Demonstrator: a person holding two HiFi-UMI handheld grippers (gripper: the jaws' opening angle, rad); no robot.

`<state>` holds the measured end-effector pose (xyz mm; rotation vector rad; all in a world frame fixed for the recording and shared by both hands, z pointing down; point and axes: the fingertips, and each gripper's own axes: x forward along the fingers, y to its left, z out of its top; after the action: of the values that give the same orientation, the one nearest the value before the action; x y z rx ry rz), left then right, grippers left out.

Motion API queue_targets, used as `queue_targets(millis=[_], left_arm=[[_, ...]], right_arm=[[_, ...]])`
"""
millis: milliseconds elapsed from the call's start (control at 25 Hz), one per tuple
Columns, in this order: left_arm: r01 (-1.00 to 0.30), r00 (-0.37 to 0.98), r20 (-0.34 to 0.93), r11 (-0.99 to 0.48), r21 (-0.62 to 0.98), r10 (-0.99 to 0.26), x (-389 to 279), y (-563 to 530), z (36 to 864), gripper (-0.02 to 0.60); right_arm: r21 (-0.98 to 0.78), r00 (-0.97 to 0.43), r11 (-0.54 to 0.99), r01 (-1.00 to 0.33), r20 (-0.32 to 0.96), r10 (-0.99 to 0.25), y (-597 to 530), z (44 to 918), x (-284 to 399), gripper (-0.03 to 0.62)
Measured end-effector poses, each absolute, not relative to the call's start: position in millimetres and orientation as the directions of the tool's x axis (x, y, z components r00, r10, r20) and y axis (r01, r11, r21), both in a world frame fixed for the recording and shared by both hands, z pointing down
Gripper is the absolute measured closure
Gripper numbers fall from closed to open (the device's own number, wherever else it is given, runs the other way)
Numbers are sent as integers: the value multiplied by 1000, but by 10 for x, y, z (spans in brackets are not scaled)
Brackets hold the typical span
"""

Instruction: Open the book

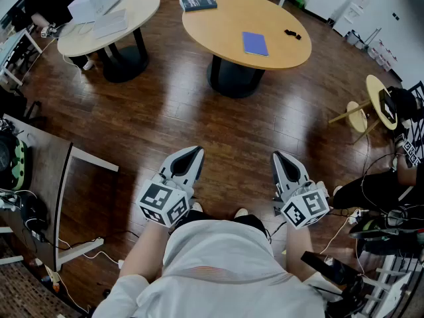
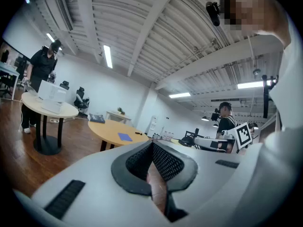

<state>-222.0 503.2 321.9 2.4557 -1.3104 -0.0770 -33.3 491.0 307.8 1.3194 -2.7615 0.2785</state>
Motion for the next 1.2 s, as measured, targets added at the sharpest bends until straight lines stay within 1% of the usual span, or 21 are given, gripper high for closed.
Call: queue_targets(millis=[200,400,600,760,1200], left_arm=[[-792,570,114,-506,341,-814,-2589,4966,3328,571],[-787,570,129,-494,370,-811,-2643,4787,3395,571],[-794,569,142,-495,352,-810,-2612,4521,3359,571],[-797,570,151,-498,342,-808,-2388,4183,3353,571],[-826,543,176,-483,291,-821,-1426,3126,3195,571]], right_arm=[[-134,-628,613,-778,150,-764,4843,3154,-645,592],[-148,-631,614,-775,156,-760,4674,3205,-729,592],[-171,-637,615,-769,143,-757,4363,3258,-706,592],[-186,-639,614,-767,125,-759,4039,3271,-493,592],[-208,-650,624,-753,87,-755,2913,3221,485,592]])
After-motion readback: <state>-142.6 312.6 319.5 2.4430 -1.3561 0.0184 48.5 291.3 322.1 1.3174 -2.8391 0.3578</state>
